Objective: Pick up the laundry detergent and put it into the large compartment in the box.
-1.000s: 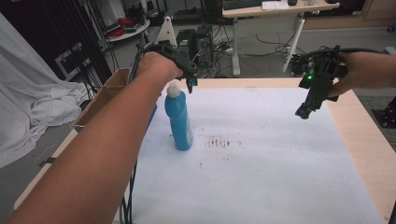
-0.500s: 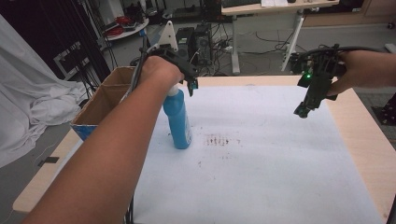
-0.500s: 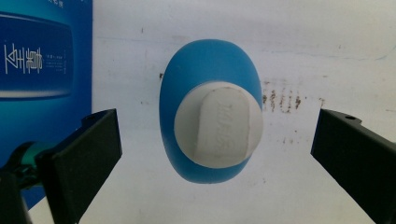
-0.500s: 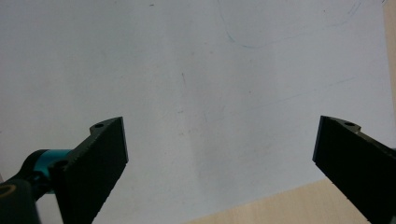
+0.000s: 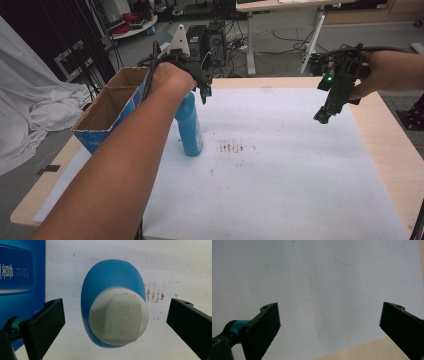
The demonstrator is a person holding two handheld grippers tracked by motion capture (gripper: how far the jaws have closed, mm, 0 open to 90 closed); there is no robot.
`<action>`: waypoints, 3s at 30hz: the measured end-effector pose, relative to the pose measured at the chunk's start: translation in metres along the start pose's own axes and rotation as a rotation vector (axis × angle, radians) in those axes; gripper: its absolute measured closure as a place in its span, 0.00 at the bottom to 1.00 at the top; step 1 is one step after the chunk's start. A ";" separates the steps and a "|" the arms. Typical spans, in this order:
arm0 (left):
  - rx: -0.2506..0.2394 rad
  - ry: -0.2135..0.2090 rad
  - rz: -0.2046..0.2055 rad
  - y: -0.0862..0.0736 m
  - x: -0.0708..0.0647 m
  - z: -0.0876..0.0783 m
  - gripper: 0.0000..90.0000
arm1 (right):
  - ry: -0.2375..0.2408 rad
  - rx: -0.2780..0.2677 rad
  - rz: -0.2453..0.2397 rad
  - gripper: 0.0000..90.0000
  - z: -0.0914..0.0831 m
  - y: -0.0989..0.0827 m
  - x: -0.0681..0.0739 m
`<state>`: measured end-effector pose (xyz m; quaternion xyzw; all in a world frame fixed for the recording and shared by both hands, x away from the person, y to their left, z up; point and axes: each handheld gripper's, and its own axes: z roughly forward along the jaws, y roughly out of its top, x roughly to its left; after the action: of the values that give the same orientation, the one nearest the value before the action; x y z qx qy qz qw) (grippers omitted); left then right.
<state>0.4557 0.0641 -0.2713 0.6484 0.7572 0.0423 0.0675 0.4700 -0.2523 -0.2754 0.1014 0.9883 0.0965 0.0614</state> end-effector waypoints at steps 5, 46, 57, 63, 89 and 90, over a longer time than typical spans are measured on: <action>-0.003 0.015 0.005 0.000 -0.002 0.002 0.02 | 0.000 -0.004 0.000 0.03 0.001 -0.001 -0.001; -0.055 0.012 -0.019 -0.005 0.004 0.020 0.19 | 0.011 -0.022 -0.005 0.03 0.006 -0.002 -0.002; -0.046 0.025 -0.014 -0.006 0.004 0.021 0.25 | 0.010 -0.026 -0.012 0.03 0.005 -0.004 -0.002; -0.060 0.023 -0.023 -0.006 0.005 0.021 0.31 | 0.014 -0.026 -0.005 0.03 0.006 -0.006 -0.002; -0.055 -0.006 -0.022 -0.005 0.006 0.019 0.42 | 0.019 -0.028 0.000 0.03 0.008 -0.011 -0.002; -0.053 -0.009 -0.020 -0.005 0.007 0.019 0.42 | 0.018 -0.027 0.000 0.03 0.008 -0.011 -0.002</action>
<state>0.4530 0.0695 -0.2914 0.6389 0.7619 0.0587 0.0887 0.4710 -0.2615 -0.2847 0.0996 0.9874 0.1109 0.0540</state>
